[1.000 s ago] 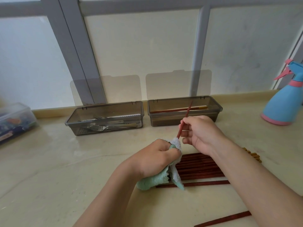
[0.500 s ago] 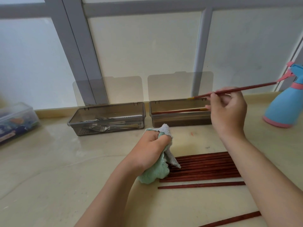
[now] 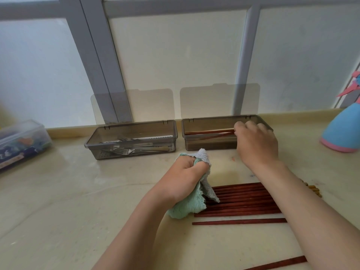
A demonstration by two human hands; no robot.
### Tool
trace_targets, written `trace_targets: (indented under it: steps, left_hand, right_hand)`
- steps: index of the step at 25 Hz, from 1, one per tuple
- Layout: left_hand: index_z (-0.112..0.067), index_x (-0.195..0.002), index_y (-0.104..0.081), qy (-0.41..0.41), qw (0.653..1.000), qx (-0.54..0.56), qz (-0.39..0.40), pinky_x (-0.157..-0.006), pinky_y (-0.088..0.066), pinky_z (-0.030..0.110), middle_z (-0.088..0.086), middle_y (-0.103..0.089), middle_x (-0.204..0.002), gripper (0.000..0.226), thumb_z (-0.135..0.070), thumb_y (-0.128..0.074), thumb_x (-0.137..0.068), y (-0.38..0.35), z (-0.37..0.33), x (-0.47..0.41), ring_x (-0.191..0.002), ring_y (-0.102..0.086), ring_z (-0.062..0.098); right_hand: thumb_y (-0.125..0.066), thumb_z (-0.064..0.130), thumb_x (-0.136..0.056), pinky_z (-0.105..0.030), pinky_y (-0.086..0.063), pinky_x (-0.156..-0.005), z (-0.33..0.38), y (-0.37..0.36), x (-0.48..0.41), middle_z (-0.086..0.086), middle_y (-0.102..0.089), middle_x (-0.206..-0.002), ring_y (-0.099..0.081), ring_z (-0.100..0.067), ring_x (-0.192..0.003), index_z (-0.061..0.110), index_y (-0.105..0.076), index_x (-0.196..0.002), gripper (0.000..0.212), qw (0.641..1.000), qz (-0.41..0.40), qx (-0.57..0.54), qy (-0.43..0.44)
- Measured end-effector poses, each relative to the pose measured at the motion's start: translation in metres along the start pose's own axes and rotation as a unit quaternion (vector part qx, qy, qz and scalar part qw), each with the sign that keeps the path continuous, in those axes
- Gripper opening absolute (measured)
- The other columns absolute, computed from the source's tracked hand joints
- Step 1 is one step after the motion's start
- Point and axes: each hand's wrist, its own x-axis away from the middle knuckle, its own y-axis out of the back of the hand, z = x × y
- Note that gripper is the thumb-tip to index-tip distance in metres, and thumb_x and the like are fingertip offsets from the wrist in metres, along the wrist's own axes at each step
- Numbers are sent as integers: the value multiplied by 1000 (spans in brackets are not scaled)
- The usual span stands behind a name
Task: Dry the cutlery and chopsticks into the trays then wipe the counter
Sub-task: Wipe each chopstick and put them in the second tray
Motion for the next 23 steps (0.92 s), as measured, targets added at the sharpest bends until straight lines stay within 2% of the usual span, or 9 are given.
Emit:
trace_targets:
  steps: [3, 5, 7, 10, 14, 15, 17, 19, 23]
  left_hand:
    - [-8, -62, -40, 5, 1000, 0, 2, -60, -28, 35, 9, -33, -63, 35, -33, -51, -83, 0, 0, 0, -58, -30, 21]
    - [-4, -62, -37, 7, 1000, -4, 4, -58, -27, 34, 8, -33, -63, 38, -33, -51, -84, 0, 1, 0, -57, -29, 21]
    - [-3, -62, -37, 8, 1000, -9, 4, -56, -26, 32, 8, -33, -63, 40, -31, -51, -87, 0, 1, 0, -55, -29, 19]
    - [-1, -63, -36, 11, 1000, -13, 6, -55, -26, 32, 8, -35, -63, 42, -32, -51, -86, 0, 1, 0, -54, -30, 19]
    - [-9, -62, -40, 10, 1000, -13, 10, -52, -26, 29, 8, -33, -62, 36, -27, -52, -92, 0, -1, 1, -51, -29, 18]
    - [-10, -62, -40, 11, 1000, -14, 11, -53, -26, 29, 8, -33, -62, 36, -28, -52, -90, 0, -2, 2, -51, -29, 18]
    - [-8, -62, -39, 14, 1000, -15, 13, -55, -27, 31, 8, -33, -63, 37, -32, -52, -86, 0, -3, 2, -54, -30, 18]
    - [-7, -62, -40, 16, 1000, -18, 15, -55, -27, 31, 8, -35, -63, 38, -28, -52, -91, 0, -4, 3, -55, -31, 18]
    - [-10, -62, -40, 18, 1000, -22, 9, -53, -25, 30, 8, -33, -63, 37, -22, -51, -95, 1, -6, 3, -51, -28, 18]
  right_hand:
    - [-50, 15, -95, -44, -44, -91, 4, 0, -1, -9, -56, -126, -50, -33, -114, 16, -60, -118, 24, 998, 53, 15, -15]
    - [-43, 19, -101, -44, -45, -90, 3, -4, -1, -12, -54, -129, -50, -34, -116, 14, -58, -119, 25, 997, 77, -3, -24]
    - [-44, 18, -103, -41, -45, -85, 2, -9, -2, -14, -55, -125, -50, -34, -115, 9, -58, -118, 21, 995, 82, -46, -34]
    - [-55, 12, -100, -34, -41, -78, 0, -11, -4, -15, -60, -113, -53, -30, -104, 6, -60, -112, 15, 993, 41, -104, -46]
    - [-48, 0, -94, -35, -39, -66, -6, 3, -3, -13, -53, -105, -49, -28, -80, 5, -55, -105, 14, 985, -16, -154, -77]
    - [-48, 0, -92, -36, -41, -65, -9, 6, -2, -10, -55, -100, -52, -28, -79, 8, -56, -100, 13, 987, 3, -140, -83]
    - [-51, 6, -91, -36, -47, -66, -13, 9, 2, -3, -61, -92, -57, -25, -79, 16, -60, -93, 14, 988, 107, -76, -77]
    - [-54, 12, -90, -35, -50, -67, -15, 8, 8, 1, -64, -89, -59, -20, -80, 23, -65, -89, 17, 975, 209, -43, -60]
    - [-57, 15, -87, -37, -52, -75, -23, 17, 9, 6, -65, -97, -60, -17, -91, 30, -68, -89, 18, 954, 290, -76, -28]
